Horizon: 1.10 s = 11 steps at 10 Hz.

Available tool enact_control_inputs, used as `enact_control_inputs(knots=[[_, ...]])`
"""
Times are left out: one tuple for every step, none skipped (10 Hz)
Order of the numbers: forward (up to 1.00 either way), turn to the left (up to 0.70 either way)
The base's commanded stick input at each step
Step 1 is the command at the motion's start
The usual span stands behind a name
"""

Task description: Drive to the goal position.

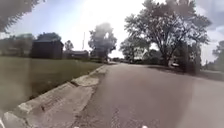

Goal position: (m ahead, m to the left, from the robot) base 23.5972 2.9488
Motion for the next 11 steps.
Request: enact_control_inputs(knots=[[1.0,0.0],[1.0,0.0],[1.0,0.0],[1.0,0.0],[1.0,0.0],[1.0,0.0],[1.0,0.0],[1.0,0.0],[1.0,0.0],[1.0,0.0],[1.0,0.0]])
